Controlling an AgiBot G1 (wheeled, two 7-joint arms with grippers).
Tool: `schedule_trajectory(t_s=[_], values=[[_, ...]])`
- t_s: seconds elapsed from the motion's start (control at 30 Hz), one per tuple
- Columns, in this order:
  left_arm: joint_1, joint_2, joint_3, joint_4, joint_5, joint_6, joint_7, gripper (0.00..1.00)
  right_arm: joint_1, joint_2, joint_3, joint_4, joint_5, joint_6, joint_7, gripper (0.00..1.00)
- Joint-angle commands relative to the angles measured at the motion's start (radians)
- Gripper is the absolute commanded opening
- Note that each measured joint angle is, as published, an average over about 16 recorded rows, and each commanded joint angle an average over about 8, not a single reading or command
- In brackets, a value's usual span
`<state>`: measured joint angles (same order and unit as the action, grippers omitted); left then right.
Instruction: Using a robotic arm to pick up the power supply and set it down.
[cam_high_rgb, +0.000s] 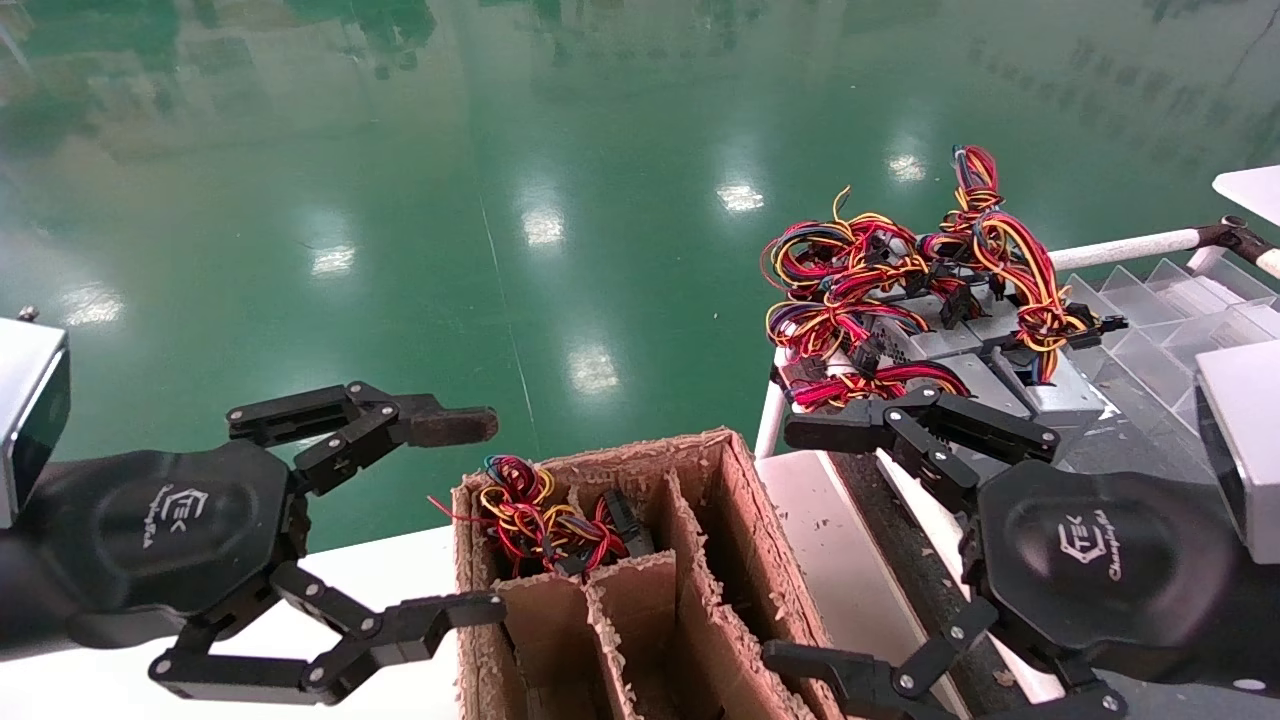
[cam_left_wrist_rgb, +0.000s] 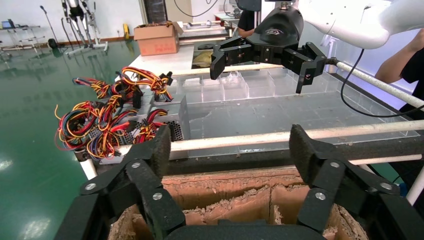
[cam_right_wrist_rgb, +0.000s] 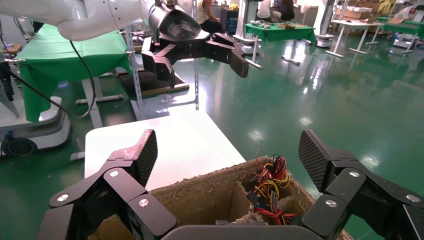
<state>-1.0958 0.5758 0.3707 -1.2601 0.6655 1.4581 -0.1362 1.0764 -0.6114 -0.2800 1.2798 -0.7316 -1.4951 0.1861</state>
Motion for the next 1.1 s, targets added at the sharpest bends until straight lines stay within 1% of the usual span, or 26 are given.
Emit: schedule_trajectory(t_s=[0.03,1.07,1.1], values=[[0.000,0.000,0.000,0.000,0.000,0.000,0.000,0.00,0.000,0.000,0.000,0.000,0.000,0.000,0.000,1.00],[0.000,0.000,0.000,0.000,0.000,0.000,0.000,0.00,0.000,0.000,0.000,0.000,0.000,0.000,0.000,1.00],[0.000,0.000,0.000,0.000,0.000,0.000,0.000,0.04,0.000,0.000,0.000,0.000,0.000,0.000,0.000,1.00]])
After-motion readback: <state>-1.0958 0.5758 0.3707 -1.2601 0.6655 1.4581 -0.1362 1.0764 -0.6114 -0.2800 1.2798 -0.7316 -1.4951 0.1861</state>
